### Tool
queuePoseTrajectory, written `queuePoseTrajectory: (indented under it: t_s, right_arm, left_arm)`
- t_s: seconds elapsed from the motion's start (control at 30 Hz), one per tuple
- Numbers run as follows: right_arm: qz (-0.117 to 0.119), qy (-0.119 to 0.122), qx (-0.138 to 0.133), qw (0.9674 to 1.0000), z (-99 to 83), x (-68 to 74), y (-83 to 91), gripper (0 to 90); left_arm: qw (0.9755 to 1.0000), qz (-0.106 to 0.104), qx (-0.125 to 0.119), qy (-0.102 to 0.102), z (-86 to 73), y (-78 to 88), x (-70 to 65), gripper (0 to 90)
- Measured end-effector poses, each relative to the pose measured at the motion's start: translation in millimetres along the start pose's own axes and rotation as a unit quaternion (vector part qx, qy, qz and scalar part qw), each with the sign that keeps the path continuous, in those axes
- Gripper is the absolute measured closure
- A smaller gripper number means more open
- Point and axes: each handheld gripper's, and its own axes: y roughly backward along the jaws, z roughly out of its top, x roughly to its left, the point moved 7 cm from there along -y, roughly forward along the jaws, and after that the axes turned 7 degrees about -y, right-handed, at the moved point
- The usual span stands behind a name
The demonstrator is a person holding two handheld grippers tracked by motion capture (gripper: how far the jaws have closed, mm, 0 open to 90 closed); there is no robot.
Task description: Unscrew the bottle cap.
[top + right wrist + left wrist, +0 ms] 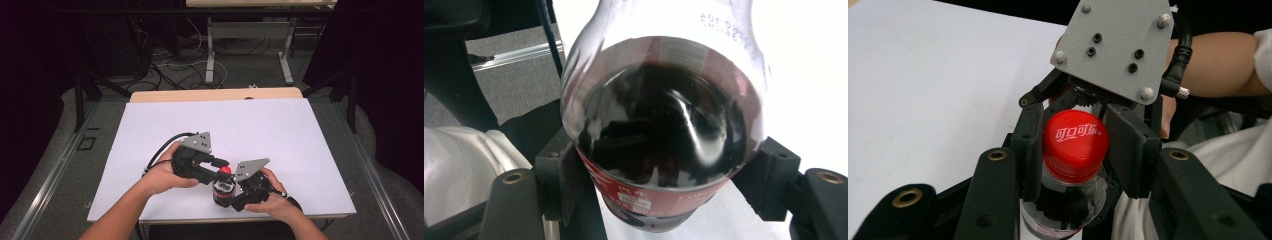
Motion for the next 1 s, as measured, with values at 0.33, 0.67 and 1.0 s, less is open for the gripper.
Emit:
queuePoseTrajectory:
  t_s: [0.33,0.67,1.0]
  right_arm:
    - [-0.031,-0.03,-0.004,0.9991,-0.5,-9.5,1.9,29.0]
    - [-0.026,-0.033,-0.01,0.9991,-0.4,-10.8,4.1,29.0]
    - [0.015,0.008,-0.012,0.9998,2.6,4.6,4.8,28.9]
  left_arm:
    - [0.9791,0.176,-0.018,0.1,7.3,-14.0,-14.3,61.5]
    - [0.9819,0.168,-0.034,0.08,11.1,-10.8,-11.8,52.0]
    - [0.9985,-0.029,0.001,-0.045,1.3,2.1,-10.2,44.8]
